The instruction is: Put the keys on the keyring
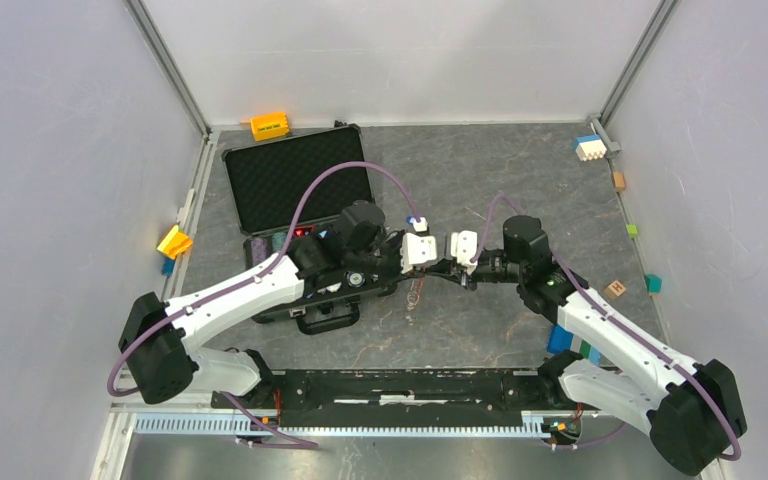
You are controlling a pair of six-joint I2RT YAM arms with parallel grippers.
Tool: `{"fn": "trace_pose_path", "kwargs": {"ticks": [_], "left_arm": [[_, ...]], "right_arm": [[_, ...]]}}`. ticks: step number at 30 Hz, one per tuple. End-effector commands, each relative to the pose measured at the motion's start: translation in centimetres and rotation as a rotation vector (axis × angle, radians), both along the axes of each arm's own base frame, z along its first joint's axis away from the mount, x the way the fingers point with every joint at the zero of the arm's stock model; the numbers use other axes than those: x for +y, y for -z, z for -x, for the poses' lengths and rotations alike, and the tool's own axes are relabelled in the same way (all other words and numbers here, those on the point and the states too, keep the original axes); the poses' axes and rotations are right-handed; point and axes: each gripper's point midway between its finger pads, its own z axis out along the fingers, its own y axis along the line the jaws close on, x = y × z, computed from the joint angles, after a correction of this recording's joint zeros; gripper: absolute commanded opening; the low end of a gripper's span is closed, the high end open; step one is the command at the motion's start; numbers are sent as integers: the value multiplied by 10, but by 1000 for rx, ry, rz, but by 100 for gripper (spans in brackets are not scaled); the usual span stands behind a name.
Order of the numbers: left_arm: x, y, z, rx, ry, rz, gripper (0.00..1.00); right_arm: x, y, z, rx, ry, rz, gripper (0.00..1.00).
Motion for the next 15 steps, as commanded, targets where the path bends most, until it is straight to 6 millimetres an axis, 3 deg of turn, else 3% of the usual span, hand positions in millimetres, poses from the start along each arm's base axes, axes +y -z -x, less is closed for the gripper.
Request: {"fn": "trace_pose_path", "kwargs": {"ticks": [1,15], "left_arm": [[-9,-27,13,-24,85,92,18],[-4,-16,3,-89,76,60,32]], "right_arm": [[-2,-5,-10,-73,26,-4,0],[-3,-4,-11,-67,44,-4,0]]}}
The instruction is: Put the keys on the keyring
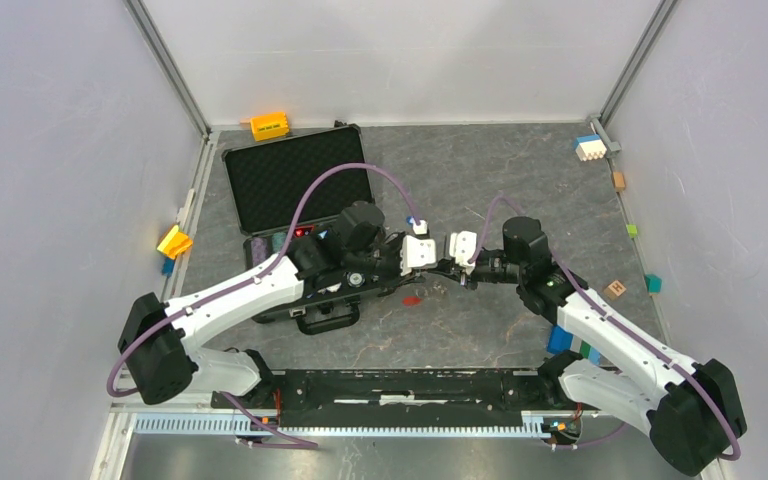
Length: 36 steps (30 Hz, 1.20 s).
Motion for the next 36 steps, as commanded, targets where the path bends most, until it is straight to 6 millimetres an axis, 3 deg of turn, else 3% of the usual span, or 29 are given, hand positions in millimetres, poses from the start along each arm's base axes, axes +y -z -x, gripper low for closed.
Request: {"fn": "trace_pose_path", "kwargs": {"ticks": [1,5,9,14,17,22,26,36], "left_arm": [[-1,-11,-1,-79,33,42,32],[6,2,-1,-92,29,10,33],[18,21,4,-109,45,-29,34],[29,51,13,-138,104,-81,44],[37,67,15,-135,111,-122,47],[52,83,13,-186,96,-158,55],[62,91,2,-207,56,-200,57],[74,104,-5,-201,27,-259,57]], "right_arm": [[0,-9,-6,-42,19,-19,0],[-3,-1,-9,-32,32,16,0],[-17,20,-10,-38,50,133,1],[-42,44,0,-57,34,263,27],[-60,69,19,-35,-45,388,49],[-85,108,61,84,-207,544,62],[-91,122,78,131,-261,579,61],[-82,139,98,96,-342,604,52]]}}
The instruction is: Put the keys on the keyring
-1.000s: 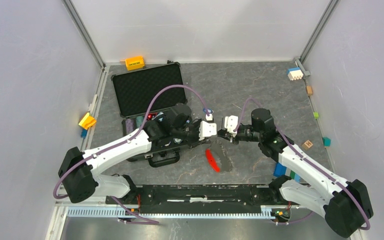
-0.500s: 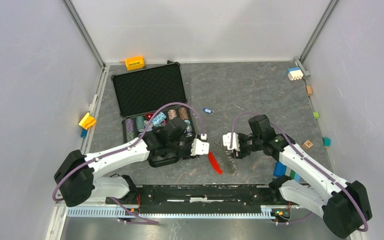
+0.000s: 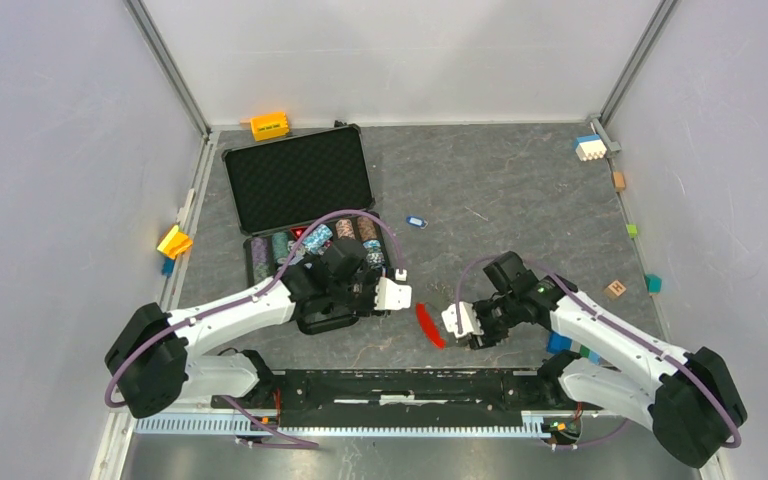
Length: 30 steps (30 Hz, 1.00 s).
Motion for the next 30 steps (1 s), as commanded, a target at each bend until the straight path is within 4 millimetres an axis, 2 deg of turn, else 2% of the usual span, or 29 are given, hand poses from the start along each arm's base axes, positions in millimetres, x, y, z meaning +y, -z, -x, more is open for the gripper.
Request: {"fn": "trace_pose_path", "kwargs": {"ticks": [1,5,11,15,25,30], "left_arm": [[2,0,-7,-43,9,-9,57],[3,0,-5,-40,9,-10,57],[4,-1,-4,-46,12,-6,57],[5,-4,-3,-48,15,0,57],[6,-6,-1,-55,24,2,57],[6,-5,0,-52,27,2,57]], "right_arm": [[2,7,9,-8,-64,12,51],[1,15,9,-18,-69,45,49],[-2,13,-11,-106,3,70,41],[-7,15,-16,-127,29,95,37],[-7,24,-3,-68,16,83,36],[-6,27,-4,-63,26,82,35]]}}
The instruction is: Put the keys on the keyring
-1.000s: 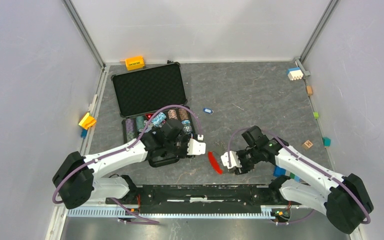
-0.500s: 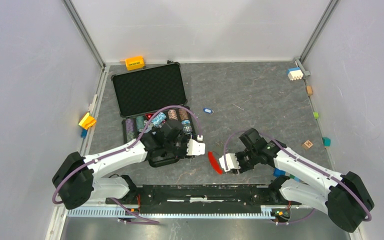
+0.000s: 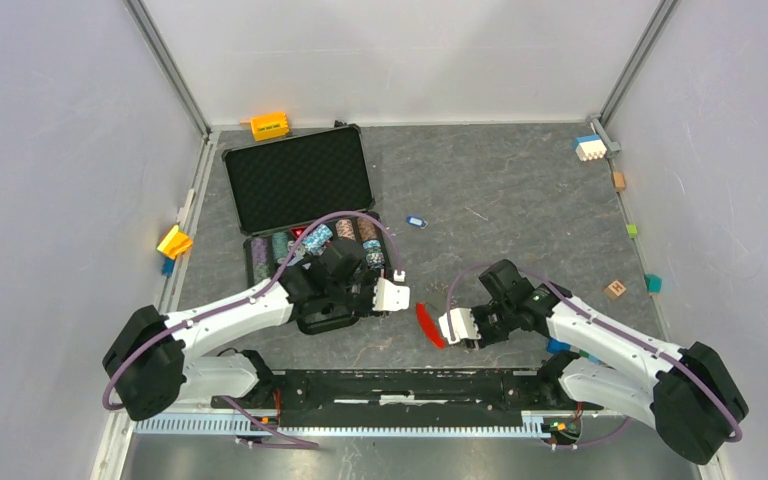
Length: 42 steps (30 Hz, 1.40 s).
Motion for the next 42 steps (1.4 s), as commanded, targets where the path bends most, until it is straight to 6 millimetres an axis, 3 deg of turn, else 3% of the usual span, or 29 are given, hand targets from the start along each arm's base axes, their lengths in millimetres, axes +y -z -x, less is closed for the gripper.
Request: {"fn": "trace_pose_path", "kwargs": {"ticks": [1,5,12,16,19,27,31,35,42], "left_arm": [[2,-5,0,-38,30,9,57],[2,-5,1,-40,32,9,57],[2,-5,1,-45,37,7,57],[-3,-10,0,-45,53,21,57],[-12,-18,0,-34,76,44,57],[-40,-60,-14,-65,128,147,58],[-48,-88,-27,-41,134,217,59],[-52,-102,-32,22,148,272,61],[-60,-93,3,116,384,300,63]], "right_arm": [[7,1,-1,2,2,-28,35],[8,1,-7,-9,26,-25,31],[10,-6,-10,-24,28,-40,12],[17,-23,-14,-39,23,-75,5],[29,-48,-19,-64,8,-136,0],[55,-130,-33,-252,-100,-321,0],[63,-144,-26,-263,-190,-367,0],[67,-148,-19,-243,-262,-375,0],[79,-164,-10,-233,-350,-446,0]]}}
